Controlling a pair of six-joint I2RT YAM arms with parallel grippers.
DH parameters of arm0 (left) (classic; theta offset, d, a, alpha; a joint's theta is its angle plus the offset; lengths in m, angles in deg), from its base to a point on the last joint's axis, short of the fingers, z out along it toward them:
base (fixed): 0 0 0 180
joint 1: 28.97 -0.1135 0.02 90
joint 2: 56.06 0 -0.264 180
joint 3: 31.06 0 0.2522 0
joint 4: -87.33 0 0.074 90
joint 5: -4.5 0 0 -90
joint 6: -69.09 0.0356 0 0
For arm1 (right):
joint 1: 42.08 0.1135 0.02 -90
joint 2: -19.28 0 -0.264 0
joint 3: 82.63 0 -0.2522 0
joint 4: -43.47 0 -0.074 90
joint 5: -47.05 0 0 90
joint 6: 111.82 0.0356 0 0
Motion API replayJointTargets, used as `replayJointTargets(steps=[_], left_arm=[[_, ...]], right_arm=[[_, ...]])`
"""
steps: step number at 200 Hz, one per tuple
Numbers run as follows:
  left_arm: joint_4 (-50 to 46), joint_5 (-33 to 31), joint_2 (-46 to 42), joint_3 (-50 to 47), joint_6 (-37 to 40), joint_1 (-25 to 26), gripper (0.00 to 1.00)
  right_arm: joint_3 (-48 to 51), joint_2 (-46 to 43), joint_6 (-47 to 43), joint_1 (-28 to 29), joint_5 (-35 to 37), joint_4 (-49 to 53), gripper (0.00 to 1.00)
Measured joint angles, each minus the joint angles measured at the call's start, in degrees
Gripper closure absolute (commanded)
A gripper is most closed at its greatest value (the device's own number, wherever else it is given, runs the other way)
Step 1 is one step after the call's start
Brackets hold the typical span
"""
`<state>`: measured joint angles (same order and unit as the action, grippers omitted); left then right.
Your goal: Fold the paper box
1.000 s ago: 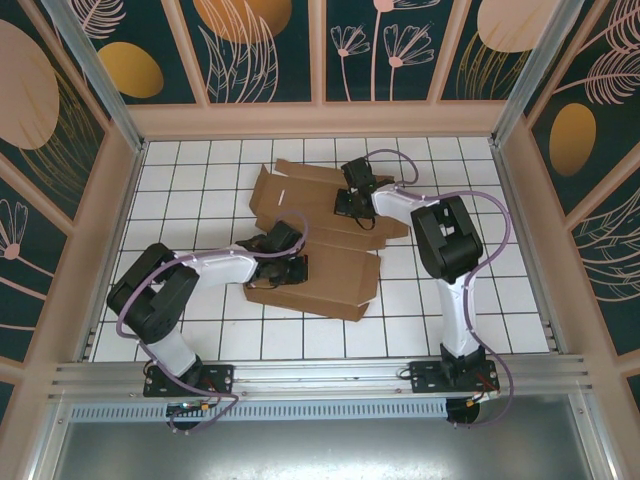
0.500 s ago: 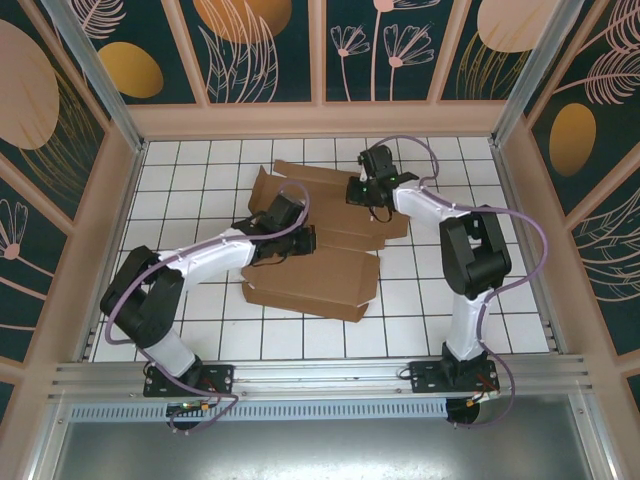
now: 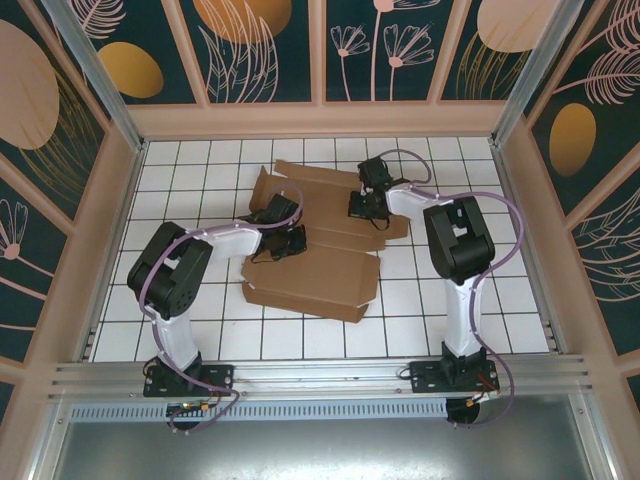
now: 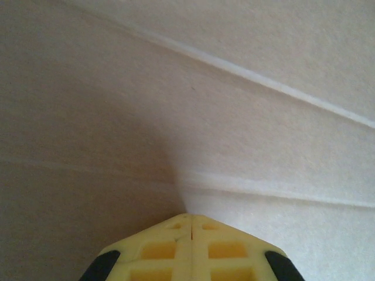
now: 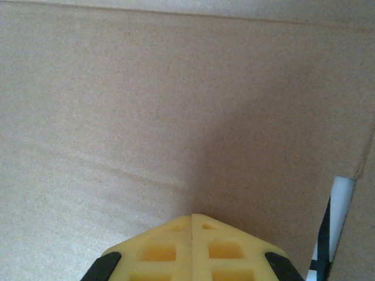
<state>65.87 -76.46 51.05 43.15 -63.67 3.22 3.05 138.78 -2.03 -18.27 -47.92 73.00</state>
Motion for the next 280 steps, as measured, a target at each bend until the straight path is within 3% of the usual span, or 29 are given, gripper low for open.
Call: replayJointTargets(steps=[75, 111, 145, 163, 179, 194, 209, 231, 246, 280], left_arm=[[-0.48, -0.68, 4.26, 5.40, 0.04, -2.58, 1.00], [-0.74, -0.33, 9.20, 12.02, 1.62, -2.84, 1.00], [-2.69, 0.42, 13.51, 19.32, 4.15, -2.84, 1.00], [-2.80, 0.39, 12.70, 19.39, 5.77, -2.84, 0.93], [-1.33, 0.59, 9.53, 17.09, 7.89, -2.84, 0.84], [-0.55, 0.61, 4.24, 13.92, 9.38, -2.95, 0.79], [-0.81, -0.85, -0.81, 12.94, 9.73, -2.95, 0.81], [-0.79, -0.33, -4.61, 13.18, 8.07, -3.06, 0.94], [2.75, 2.36, -5.81, 9.40, 4.11, -3.17, 1.00], [4.22, 4.66, -6.23, -2.97, -1.62, -3.21, 1.00]], right_arm=[[22.38, -15.50, 4.61, 0.94, 0.31, -6.43, 1.00], [33.07, -24.24, 8.79, 4.79, -5.27, -8.28, 1.00], [36.11, -30.12, 11.69, 6.10, -9.09, -10.47, 0.98], [35.69, -33.18, 12.11, 5.86, -9.73, -11.43, 0.89], [35.63, -37.35, 11.39, 5.86, -10.54, -13.31, 0.67], [34.64, -41.09, 8.79, 5.88, -10.80, -14.25, 0.64], [30.95, -41.88, 6.05, 5.22, -10.56, -13.77, 0.63], [25.66, -40.46, 2.19, 2.67, -11.04, -13.90, 0.77], [23.10, -38.01, -1.18, 1.73, -9.92, -13.05, 1.00], [18.60, -27.26, -4.09, 1.62, -3.32, -8.26, 1.00]])
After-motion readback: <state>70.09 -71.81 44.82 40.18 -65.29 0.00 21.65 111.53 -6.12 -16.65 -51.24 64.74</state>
